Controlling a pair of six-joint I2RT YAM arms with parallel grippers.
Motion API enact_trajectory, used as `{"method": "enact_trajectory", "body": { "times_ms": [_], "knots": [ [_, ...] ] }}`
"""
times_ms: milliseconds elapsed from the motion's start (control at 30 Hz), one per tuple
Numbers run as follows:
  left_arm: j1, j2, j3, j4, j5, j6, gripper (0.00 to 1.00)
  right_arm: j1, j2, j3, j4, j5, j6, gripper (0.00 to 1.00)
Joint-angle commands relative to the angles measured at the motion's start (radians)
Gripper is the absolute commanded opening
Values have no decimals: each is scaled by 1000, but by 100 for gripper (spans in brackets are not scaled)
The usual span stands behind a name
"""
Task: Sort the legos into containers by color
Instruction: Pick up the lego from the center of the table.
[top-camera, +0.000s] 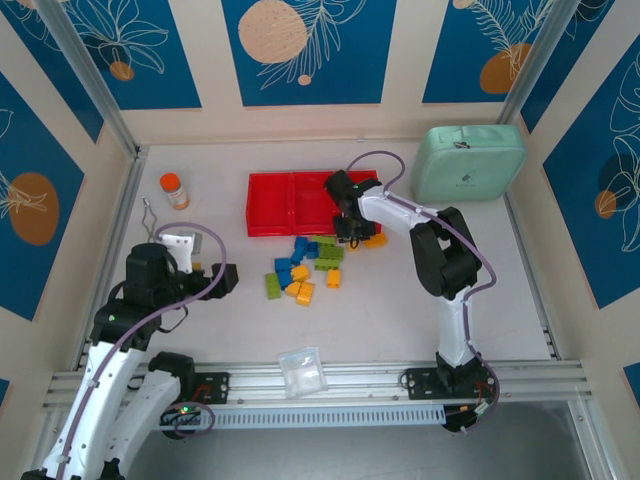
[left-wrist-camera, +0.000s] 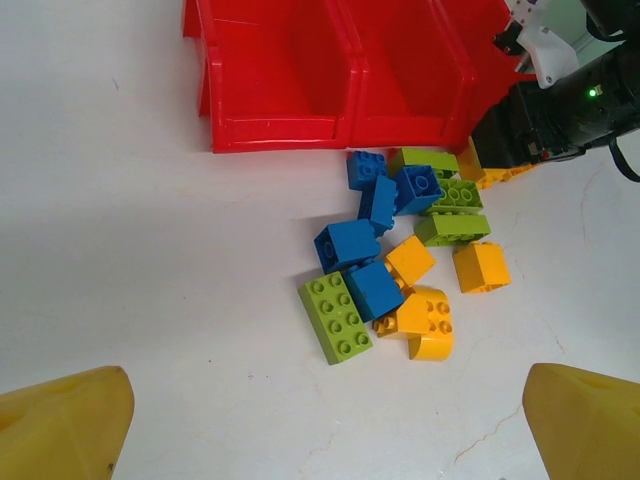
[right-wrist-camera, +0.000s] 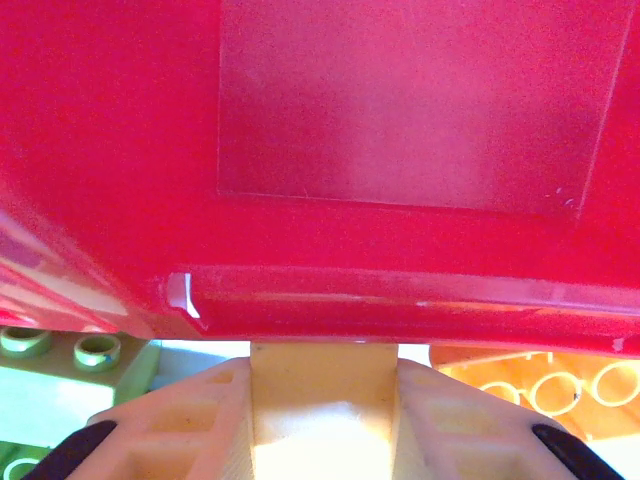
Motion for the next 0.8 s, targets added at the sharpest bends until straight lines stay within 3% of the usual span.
{"method": "enact_trajectory", "body": {
  "times_ms": [0, 333, 767],
  "knots": [
    [-5, -1, -11, 15, 26, 29, 99, 7, 33, 17, -22, 14, -6, 32],
    [-4, 0, -13, 18, 29, 31, 99, 9, 13, -5, -33, 24, -1, 32],
    [-4, 0, -13, 17, 26, 32, 99, 21, -183, 66, -108, 42, -79, 29]
  ]
}}
